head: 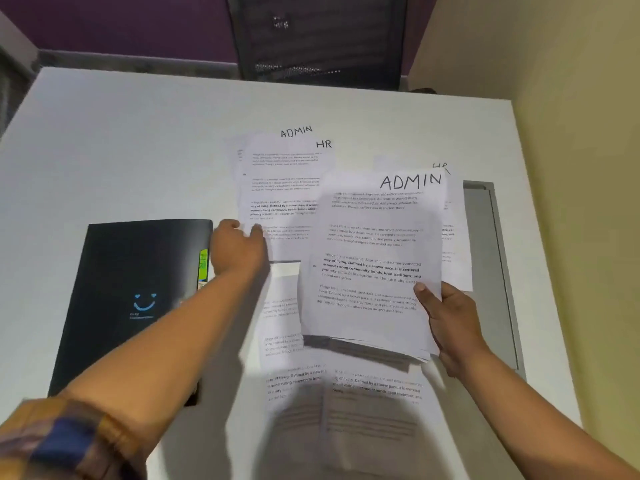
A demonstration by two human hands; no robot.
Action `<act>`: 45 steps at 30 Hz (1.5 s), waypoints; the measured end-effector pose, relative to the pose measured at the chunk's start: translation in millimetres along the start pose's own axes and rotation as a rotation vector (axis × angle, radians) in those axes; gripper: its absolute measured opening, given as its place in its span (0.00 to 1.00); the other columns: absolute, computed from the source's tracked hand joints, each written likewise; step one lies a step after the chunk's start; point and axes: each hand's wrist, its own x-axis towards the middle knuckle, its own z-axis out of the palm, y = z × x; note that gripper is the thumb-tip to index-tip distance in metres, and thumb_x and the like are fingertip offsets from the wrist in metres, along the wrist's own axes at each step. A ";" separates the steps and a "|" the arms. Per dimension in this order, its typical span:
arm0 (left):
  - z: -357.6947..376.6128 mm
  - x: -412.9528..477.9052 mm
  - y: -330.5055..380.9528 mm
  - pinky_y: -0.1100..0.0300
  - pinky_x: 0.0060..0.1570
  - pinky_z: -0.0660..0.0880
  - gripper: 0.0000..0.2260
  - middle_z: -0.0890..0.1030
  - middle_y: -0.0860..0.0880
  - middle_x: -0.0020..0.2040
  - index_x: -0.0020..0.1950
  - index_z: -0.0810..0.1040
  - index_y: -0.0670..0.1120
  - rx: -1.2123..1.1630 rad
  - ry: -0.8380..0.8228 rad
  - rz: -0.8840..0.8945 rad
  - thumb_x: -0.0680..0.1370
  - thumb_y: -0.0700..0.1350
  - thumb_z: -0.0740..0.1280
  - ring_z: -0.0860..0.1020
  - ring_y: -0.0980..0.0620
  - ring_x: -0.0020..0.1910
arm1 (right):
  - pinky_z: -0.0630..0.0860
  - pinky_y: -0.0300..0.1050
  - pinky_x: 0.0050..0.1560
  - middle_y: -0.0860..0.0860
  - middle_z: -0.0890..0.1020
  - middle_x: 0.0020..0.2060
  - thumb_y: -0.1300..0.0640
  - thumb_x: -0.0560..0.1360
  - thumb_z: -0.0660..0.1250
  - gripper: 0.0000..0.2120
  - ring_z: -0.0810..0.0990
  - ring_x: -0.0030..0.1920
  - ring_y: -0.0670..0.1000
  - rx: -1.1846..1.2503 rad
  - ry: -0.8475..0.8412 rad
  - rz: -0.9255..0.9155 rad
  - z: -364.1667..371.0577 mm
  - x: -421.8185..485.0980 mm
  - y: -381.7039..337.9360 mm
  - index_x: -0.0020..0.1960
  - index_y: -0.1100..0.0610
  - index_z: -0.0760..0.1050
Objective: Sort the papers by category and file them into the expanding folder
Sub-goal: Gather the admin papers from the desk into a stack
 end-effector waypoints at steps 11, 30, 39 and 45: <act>40.0 36.3 26.1 0.52 0.50 0.79 0.34 0.71 0.43 0.62 0.62 0.69 0.41 0.144 -0.078 -0.170 0.64 0.51 0.81 0.78 0.42 0.52 | 0.84 0.49 0.50 0.54 0.87 0.50 0.62 0.78 0.68 0.10 0.87 0.49 0.54 0.042 0.054 0.036 -8.4 13.1 9.2 0.59 0.61 0.81; 53.8 36.2 51.5 0.45 0.59 0.70 0.41 0.66 0.43 0.66 0.66 0.67 0.45 0.322 -0.089 -0.048 0.62 0.63 0.78 0.66 0.42 0.67 | 0.84 0.45 0.47 0.52 0.88 0.47 0.63 0.78 0.67 0.08 0.87 0.45 0.51 -0.007 0.088 0.025 -22.4 10.1 18.8 0.53 0.55 0.83; 65.9 56.9 48.6 0.54 0.42 0.81 0.21 0.81 0.46 0.47 0.48 0.72 0.45 -0.287 -0.187 -0.218 0.64 0.41 0.81 0.80 0.47 0.41 | 0.79 0.52 0.56 0.50 0.88 0.47 0.62 0.78 0.68 0.08 0.87 0.50 0.54 -0.035 0.114 0.023 -18.6 10.4 17.0 0.53 0.54 0.83; 45.7 60.1 50.7 0.65 0.26 0.62 0.20 0.66 0.49 0.24 0.27 0.62 0.48 -0.422 -0.197 -0.192 0.76 0.43 0.67 0.65 0.50 0.24 | 0.84 0.47 0.50 0.51 0.88 0.49 0.62 0.78 0.67 0.09 0.87 0.48 0.52 -0.010 0.080 0.021 -16.7 9.3 17.8 0.57 0.56 0.82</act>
